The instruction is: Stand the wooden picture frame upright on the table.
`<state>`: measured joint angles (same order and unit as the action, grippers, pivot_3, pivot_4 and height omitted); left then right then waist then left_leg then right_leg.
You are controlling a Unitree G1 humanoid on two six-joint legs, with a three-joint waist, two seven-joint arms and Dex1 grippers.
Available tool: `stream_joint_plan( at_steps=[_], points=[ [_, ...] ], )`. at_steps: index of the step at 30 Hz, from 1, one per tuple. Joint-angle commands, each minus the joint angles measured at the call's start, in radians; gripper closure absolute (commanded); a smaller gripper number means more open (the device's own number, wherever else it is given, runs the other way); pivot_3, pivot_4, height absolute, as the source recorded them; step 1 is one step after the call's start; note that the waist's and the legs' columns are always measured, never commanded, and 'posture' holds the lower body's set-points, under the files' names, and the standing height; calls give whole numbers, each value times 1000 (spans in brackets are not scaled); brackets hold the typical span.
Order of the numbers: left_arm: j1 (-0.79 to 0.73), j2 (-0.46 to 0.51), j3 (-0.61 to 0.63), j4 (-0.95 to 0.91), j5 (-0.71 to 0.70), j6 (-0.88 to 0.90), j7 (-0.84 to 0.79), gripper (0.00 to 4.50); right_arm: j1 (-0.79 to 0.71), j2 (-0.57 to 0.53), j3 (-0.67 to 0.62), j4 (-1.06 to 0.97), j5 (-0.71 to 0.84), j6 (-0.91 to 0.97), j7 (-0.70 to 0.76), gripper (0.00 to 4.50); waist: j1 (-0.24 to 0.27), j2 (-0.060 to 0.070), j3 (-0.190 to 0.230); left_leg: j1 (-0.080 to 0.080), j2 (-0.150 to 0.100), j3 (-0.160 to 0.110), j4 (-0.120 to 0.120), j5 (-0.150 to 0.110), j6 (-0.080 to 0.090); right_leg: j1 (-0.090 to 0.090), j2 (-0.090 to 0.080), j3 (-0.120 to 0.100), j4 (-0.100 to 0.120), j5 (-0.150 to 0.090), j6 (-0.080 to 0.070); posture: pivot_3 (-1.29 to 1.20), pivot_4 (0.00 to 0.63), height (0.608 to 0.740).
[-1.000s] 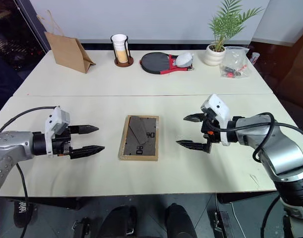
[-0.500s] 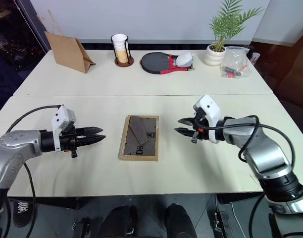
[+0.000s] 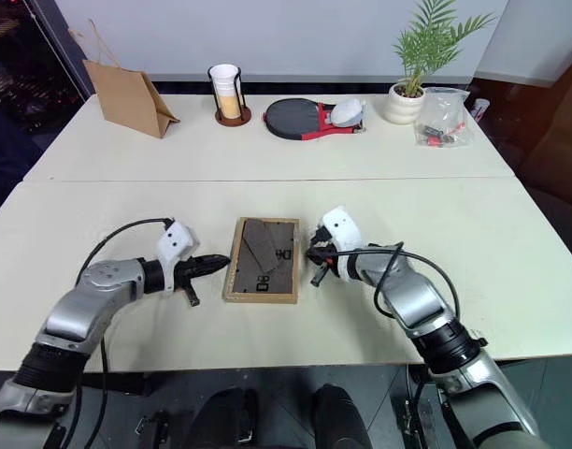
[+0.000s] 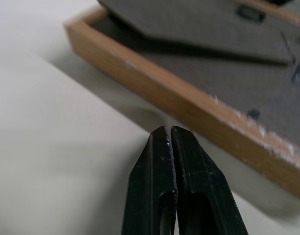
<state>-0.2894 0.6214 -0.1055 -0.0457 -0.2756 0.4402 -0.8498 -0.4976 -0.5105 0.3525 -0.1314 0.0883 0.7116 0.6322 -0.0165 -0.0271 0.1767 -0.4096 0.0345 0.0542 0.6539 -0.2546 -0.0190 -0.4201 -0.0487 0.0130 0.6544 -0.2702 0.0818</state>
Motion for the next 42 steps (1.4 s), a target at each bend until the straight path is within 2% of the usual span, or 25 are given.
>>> stream_joint_plan(
  at_steps=[1, 18, 22, 25, 29, 32, 34, 37, 42],
  points=[
    [30, 23, -12, -42, 18, -24, -25, 4427, -14, 37, 19, -9, -12, -17, 8, 4448, -1, 0, 0, 0, 0, 0, 0, 0, 0, 0, 0, 0, 0, 0, 0, 0, 150, 740],
    [134, 104, 36, -191, -33, 81, -73, 4427, 15, 39, 35, -98, -24, 40, 51, 4448, 0, 0, 0, 1, 1, 0, 0, 0, 0, 0, 0, 0, 1, 0, 0, 0, 150, 740],
    [125, 132, 93, -166, -66, 120, -79, 4427, 25, -15, 2, -141, -27, 65, 62, 4448, 0, 0, 0, 1, 1, 0, 0, 0, 0, 0, 0, 0, 1, 0, 0, 0, 150, 740],
    [127, 170, 161, -204, -209, 271, -141, 3554, 38, -63, -30, -184, -16, 84, 79, 4500, 1, 0, 0, 0, 1, 0, 0, 0, 0, 0, 0, 0, 1, 0, 0, 0, 150, 740],
    [121, 205, 232, -211, -369, 467, -180, 1512, 55, -118, -41, -250, -4, 98, 110, 4500, 1, 0, 0, 0, 1, -1, 0, 0, 0, 0, -1, 0, 1, 0, 0, 0, 150, 740],
    [81, 207, 290, -187, -511, 688, -156, 33, 70, -147, -30, -283, -4, 98, 130, 4500, 1, 0, 0, 0, 1, -1, 0, 0, 0, 0, 0, 0, 1, 0, 0, 0, 150, 740],
    [40, 194, 310, -161, -563, 818, -106, 33, 79, -151, -21, -294, -3, 104, 132, 4500, 1, 0, 0, 0, 1, -1, 0, 0, 0, 0, 0, -1, 1, 0, 0, 0, 150, 740],
    [-50, 122, 346, -82, -579, 965, 20, 33, 87, -141, 2, -288, -10, 103, 125, 4500, 4, 0, 0, 1, 0, -2, 1, 0, 0, 1, 0, -1, 1, 0, 0, 0, 150, 740],
    [-104, 17, 369, -47, -581, 1064, 132, 33, 75, -97, 57, -258, -20, 105, 111, 4500, -2, -1, -1, 0, 0, -2, 5, 0, 1, 2, 0, -1, 3, 0, 0, 0, 150, 740]
  ],
)
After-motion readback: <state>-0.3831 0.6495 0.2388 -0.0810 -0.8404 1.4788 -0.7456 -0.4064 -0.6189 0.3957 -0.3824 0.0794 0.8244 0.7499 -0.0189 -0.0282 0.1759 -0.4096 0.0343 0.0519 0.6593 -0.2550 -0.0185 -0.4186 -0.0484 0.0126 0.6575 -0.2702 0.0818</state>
